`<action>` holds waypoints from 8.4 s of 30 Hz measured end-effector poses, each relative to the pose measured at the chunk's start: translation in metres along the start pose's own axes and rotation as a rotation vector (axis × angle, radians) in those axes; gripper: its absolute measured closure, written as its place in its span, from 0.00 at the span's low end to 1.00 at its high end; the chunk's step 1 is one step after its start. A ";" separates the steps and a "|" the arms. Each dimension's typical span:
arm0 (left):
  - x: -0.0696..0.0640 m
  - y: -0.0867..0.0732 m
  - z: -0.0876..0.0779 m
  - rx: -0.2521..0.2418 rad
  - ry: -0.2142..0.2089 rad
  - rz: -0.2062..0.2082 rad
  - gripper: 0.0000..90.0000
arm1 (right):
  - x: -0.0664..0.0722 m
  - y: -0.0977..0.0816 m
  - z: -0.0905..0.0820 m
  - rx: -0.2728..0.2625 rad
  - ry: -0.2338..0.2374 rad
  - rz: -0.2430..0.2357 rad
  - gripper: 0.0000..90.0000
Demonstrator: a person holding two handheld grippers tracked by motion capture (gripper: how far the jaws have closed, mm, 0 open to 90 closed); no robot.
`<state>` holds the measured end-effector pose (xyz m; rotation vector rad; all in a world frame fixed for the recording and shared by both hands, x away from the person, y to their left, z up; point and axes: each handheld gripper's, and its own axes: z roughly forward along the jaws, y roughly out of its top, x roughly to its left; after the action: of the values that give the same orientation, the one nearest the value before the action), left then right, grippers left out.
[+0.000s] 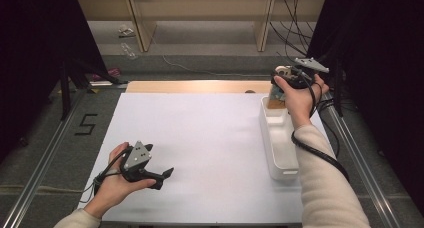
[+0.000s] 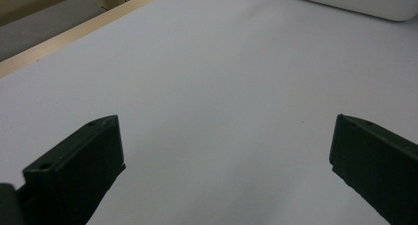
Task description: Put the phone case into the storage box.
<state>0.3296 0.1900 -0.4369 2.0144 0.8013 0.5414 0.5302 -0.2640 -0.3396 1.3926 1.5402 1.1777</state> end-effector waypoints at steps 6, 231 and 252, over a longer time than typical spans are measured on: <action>0.000 0.000 0.000 0.000 -0.001 0.000 0.00 | 0.000 -0.002 0.003 0.006 -0.003 -0.004 0.14; 0.000 0.000 0.002 0.004 -0.011 -0.003 0.00 | 0.001 -0.043 0.048 0.136 0.033 -0.079 0.13; -0.001 0.000 0.002 0.003 -0.013 -0.001 0.00 | -0.001 -0.048 0.052 0.140 0.036 -0.067 0.13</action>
<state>0.3306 0.1880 -0.4383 2.0185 0.7962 0.5265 0.5642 -0.2564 -0.4017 1.4044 1.7092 1.0775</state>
